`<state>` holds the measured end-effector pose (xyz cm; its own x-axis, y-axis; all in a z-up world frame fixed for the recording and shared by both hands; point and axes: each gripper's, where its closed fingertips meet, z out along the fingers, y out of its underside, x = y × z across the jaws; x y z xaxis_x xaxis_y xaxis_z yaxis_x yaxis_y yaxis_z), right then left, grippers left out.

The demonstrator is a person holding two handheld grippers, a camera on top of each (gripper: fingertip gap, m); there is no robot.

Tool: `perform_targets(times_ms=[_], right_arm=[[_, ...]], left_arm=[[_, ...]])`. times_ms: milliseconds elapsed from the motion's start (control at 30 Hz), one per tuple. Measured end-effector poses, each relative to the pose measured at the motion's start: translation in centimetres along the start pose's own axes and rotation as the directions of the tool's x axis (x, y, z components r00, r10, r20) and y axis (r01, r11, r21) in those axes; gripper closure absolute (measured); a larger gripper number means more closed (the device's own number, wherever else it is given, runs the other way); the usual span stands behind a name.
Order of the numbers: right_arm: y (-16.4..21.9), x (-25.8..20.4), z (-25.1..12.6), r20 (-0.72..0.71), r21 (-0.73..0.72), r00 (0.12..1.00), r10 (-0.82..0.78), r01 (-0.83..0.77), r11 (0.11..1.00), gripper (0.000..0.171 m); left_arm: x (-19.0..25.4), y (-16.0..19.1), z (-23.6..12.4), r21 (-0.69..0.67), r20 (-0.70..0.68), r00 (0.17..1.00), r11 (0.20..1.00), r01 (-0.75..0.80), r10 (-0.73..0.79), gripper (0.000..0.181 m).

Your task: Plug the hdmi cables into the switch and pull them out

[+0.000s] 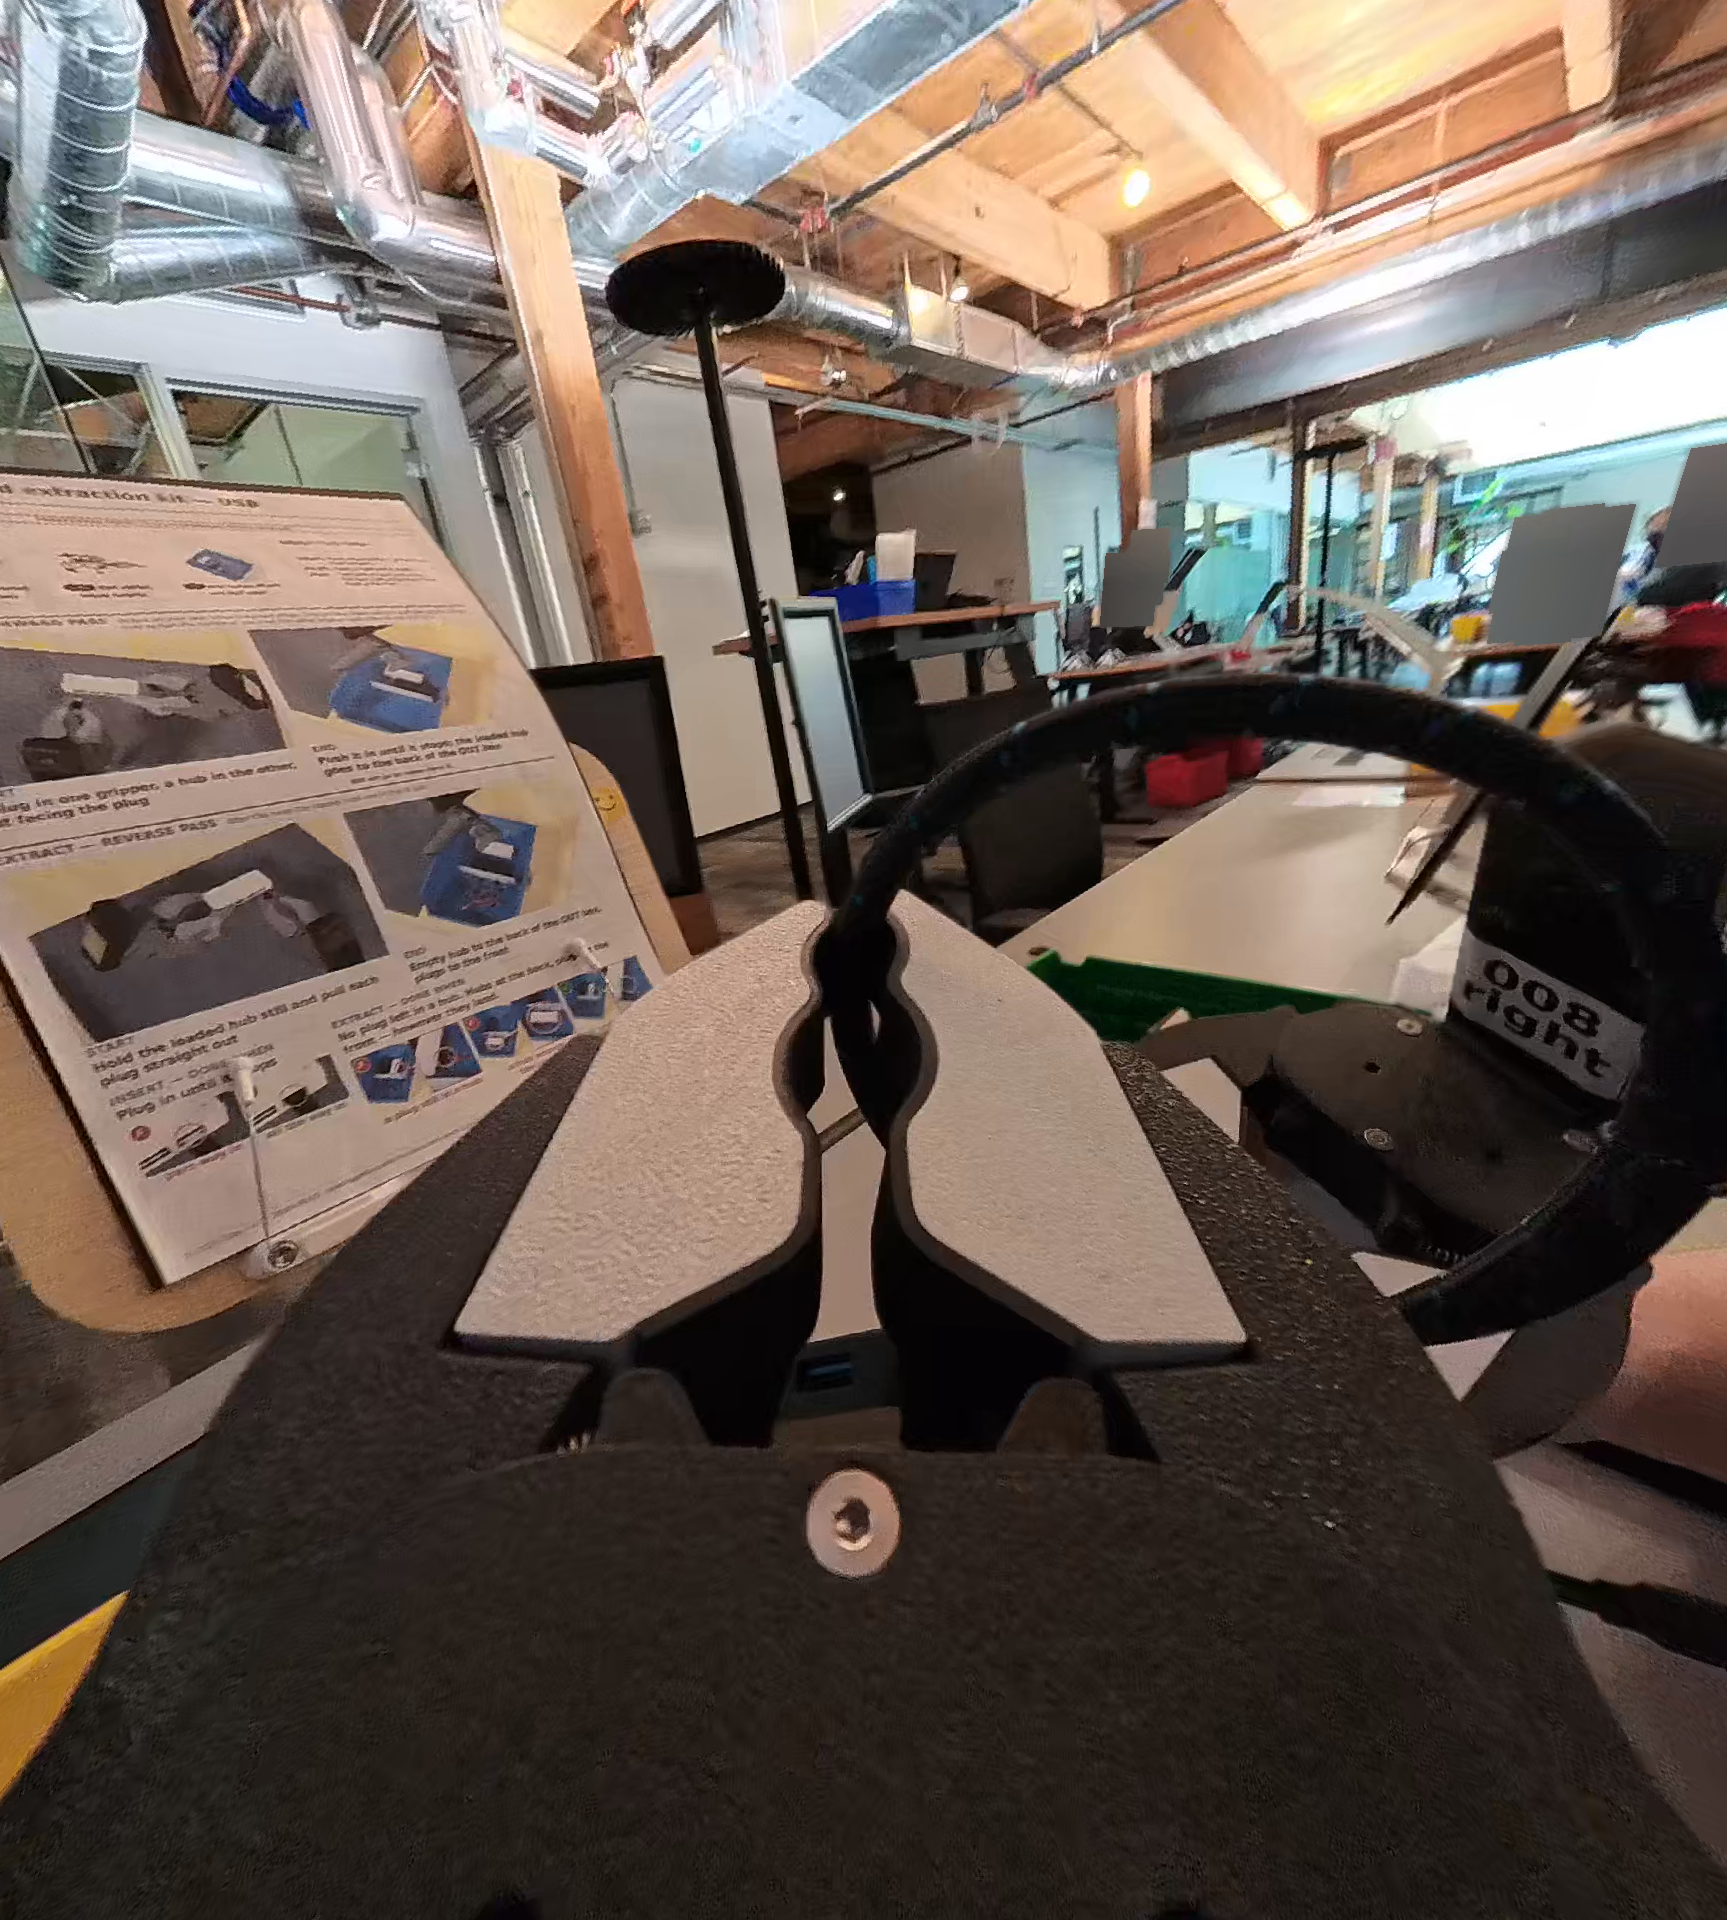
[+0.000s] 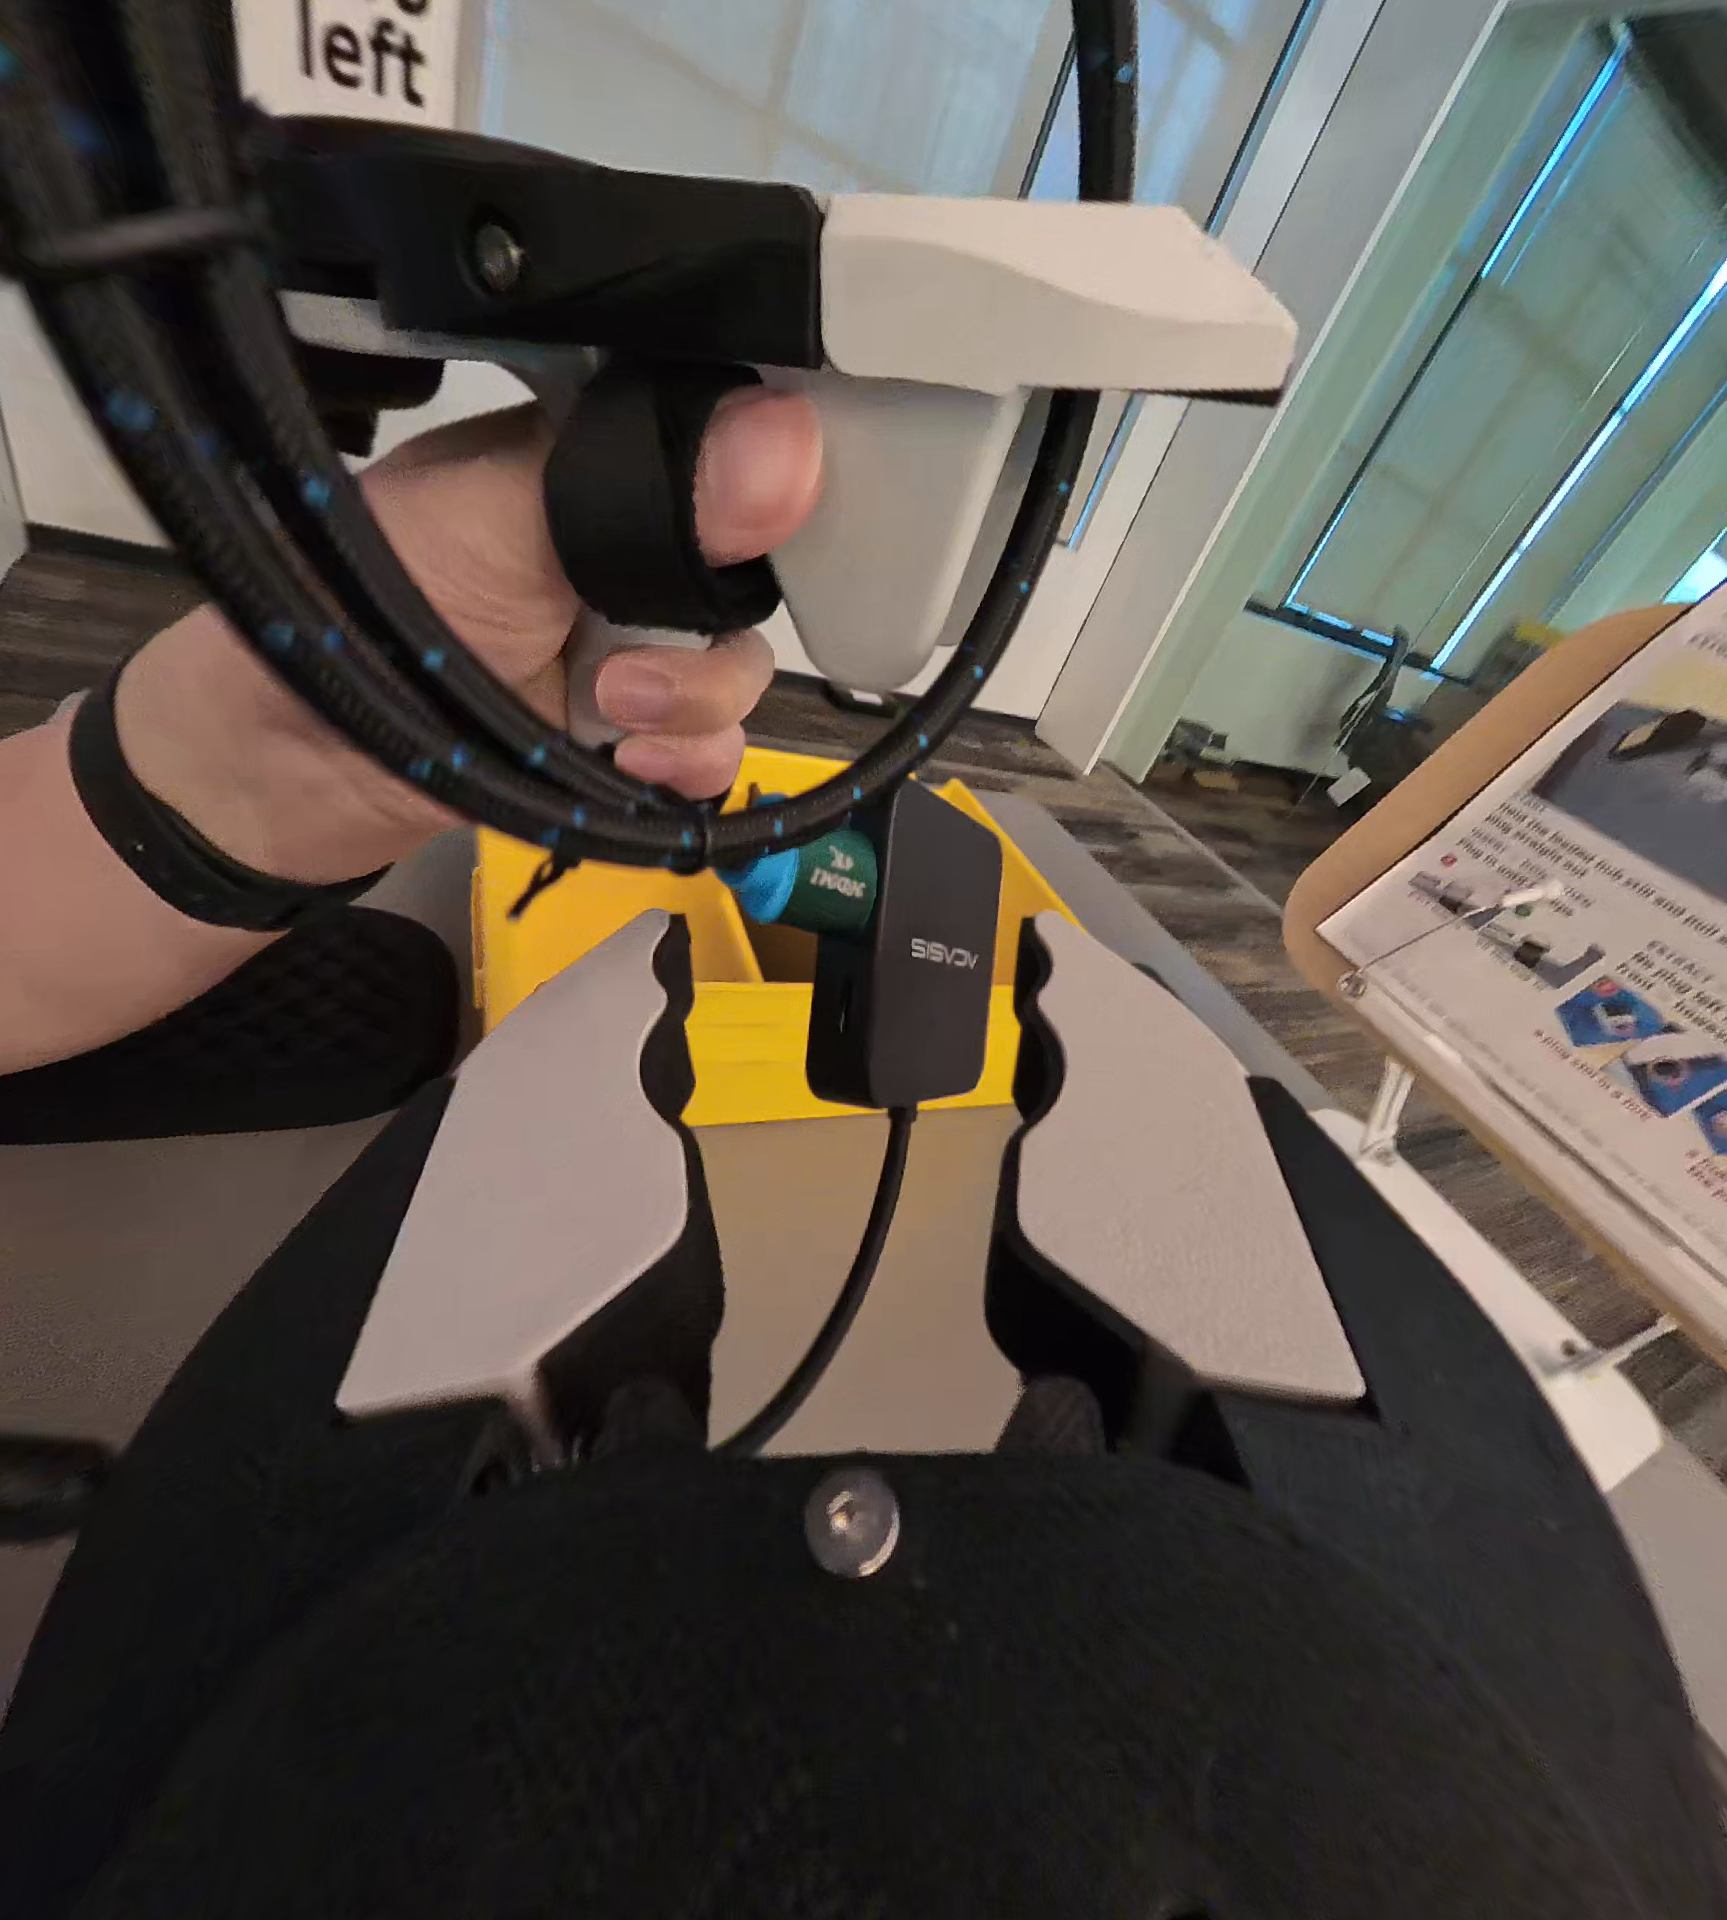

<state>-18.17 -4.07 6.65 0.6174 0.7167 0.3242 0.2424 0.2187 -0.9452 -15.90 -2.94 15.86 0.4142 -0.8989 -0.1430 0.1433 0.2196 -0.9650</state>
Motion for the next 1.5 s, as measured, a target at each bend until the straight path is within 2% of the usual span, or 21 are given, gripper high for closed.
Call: perform_targets(times_ms=[133,233,400,467,567,700,900,967,1033,1167,1300,1367,1433,1500], right_arm=[[1.3,0.2,0.5,-0.016,-0.051,1.0,0.016,-0.017,0.999,0.115],[2.2,0.9,0.6,-0.058,-0.082,0.998,-0.018,0.014,0.997,0.128],[2.5,2.2,0.3,-0.102,-0.067,0.994,-0.025,0.018,0.998,0.142],[2.5,2.7,0.1,-0.12,-0.061,0.992,-0.027,0.019,0.998,0.142],[2.6,3.3,-0.2,-0.16,-0.076,0.981,-0.111,0.099,0.992,0.147],[2.9,2.8,-0.3,-0.117,-0.122,0.959,-0.257,0.243,0.962,0.155],[2.3,3.2,-1.2,-0.056,-0.127,0.929,-0.366,0.357,0.925,0.156],[2.1,3.5,-1.7,-0.038,-0.125,0.923,-0.382,0.375,0.919,0.156],[2.0,3.6,-2.0,-0.013,-0.129,0.915,-0.403,0.398,0.908,0.156],[1.3,3.7,-2.8,0.026,-0.098,0.919,-0.393,0.394,0.914,0.156],[0.7,2.6,-3.4,0.11,-0.026,0.911,-0.398,0.403,0.915,0.156],[1.1,2.8,-3.5,0.107,-0.043,0.893,-0.438,0.444,0.895,0.156],[1.4,2.9,-3.6,0.117,-0.046,0.887,-0.446,0.454,0.89,0.156],[1.4,3.0,-3.7,0.119,-0.037,0.883,-0.453,0.46,0.887,0.156]], left_arm=[[0.8,0.9,0.6,-0.033,0.013,0.999,0.999,-0.031,0.031,0.177],[1.4,1.0,0.7,-0.034,-0.014,1.0,0.999,-0.008,0.007,0.177],[1.4,0.7,0.6,-0.023,-0.018,1.0,1.0,0.008,-0.008,0.177],[1.3,0.6,0.5,-0.021,-0.019,1.0,1.0,0.021,-0.021,0.177],[1.2,0.7,0.6,-0.027,-0.02,0.999,0.999,0.034,-0.035,0.177],[1.3,1.1,0.7,-0.048,-0.038,0.998,0.998,0.05,-0.052,0.178],[2.3,0.7,0.5,-0.049,-0.176,0.979,0.994,0.099,-0.106,0.176],[2.3,0.7,0.4,-0.056,-0.217,0.971,0.994,0.093,-0.103,0.169],[2.1,0.9,0.1,-0.091,-0.258,0.963,0.994,0.052,-0.074,0.155],[1.3,2.6,-0.7,-0.169,-0.317,0.946,0.977,-0.133,0.074,0.134],[2.5,5.3,-1.1,-0.207,-0.406,0.875,0.907,-0.367,0.261,0.132],[2.9,5.9,-0.9,-0.175,-0.41,0.829,0.86,-0.48,0.379,0.138],[3.5,6.6,-1.2,-0.178,-0.437,0.792,0.822,-0.541,0.426,0.148],[3.3,7.3,-1.4,-0.222,-0.453,0.779,0.792,-0.569,0.432,0.147]])
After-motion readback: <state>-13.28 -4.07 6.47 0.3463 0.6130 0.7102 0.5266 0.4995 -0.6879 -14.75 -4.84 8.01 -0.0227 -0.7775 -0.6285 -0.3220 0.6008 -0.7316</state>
